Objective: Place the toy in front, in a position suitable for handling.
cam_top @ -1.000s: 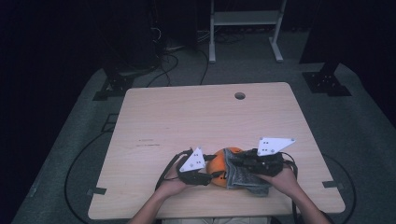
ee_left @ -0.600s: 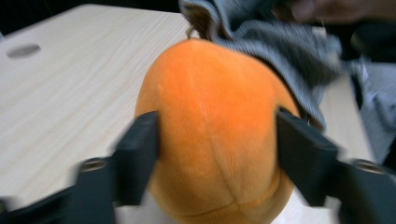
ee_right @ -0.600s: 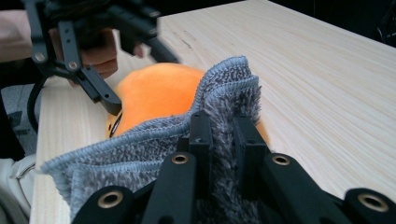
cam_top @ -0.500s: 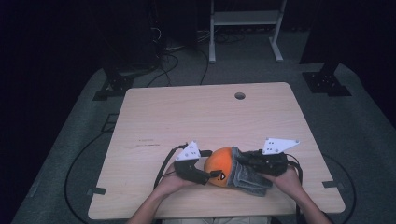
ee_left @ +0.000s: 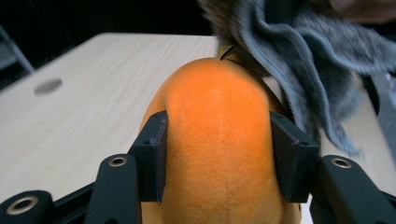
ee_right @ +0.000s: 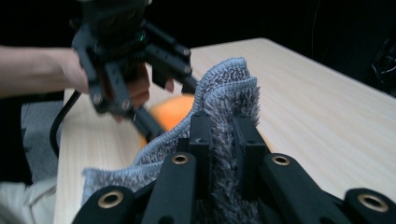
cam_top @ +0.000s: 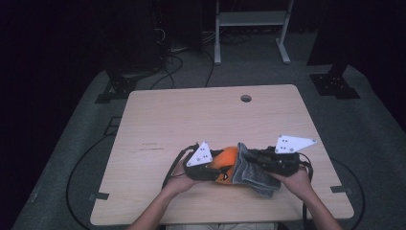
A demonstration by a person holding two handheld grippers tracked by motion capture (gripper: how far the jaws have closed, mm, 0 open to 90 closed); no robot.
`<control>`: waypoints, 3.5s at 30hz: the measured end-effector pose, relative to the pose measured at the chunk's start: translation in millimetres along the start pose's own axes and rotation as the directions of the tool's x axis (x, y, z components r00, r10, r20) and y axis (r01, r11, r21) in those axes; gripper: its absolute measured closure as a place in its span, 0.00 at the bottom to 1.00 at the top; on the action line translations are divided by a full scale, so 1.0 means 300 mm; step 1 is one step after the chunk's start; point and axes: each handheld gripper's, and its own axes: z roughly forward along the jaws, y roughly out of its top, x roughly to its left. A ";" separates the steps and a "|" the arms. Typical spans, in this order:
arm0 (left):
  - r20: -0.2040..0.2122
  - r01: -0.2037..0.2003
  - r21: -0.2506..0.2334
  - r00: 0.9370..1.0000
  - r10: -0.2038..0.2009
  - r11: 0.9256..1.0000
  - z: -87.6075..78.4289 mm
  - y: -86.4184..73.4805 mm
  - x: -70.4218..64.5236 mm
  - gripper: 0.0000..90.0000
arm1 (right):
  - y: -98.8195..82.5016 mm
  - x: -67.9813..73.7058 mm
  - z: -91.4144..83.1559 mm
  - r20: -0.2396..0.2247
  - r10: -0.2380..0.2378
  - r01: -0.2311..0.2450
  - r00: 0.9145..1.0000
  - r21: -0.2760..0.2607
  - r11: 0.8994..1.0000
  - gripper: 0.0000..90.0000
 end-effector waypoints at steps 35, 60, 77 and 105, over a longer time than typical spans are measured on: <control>0.028 0.101 0.009 0.994 -0.101 0.995 -0.056 -0.108 0.003 0.43 | -0.073 0.000 -0.022 -0.030 0.052 -0.051 0.998 0.046 0.998 0.89; 0.009 0.169 0.029 0.985 -0.170 0.985 -0.028 -0.080 0.004 0.19 | -0.081 -0.033 0.051 -0.053 0.074 -0.070 0.996 0.070 0.995 0.88; -0.015 0.042 0.017 0.999 -0.042 0.999 -0.032 -0.032 -0.028 0.46 | 0.030 0.052 -0.026 -0.041 -0.046 0.048 0.998 0.036 0.998 0.89; -0.035 -0.085 0.052 0.996 0.086 0.995 -0.003 0.001 -0.096 0.43 | 0.057 0.090 0.070 -0.102 -0.114 0.127 0.988 0.126 0.984 0.89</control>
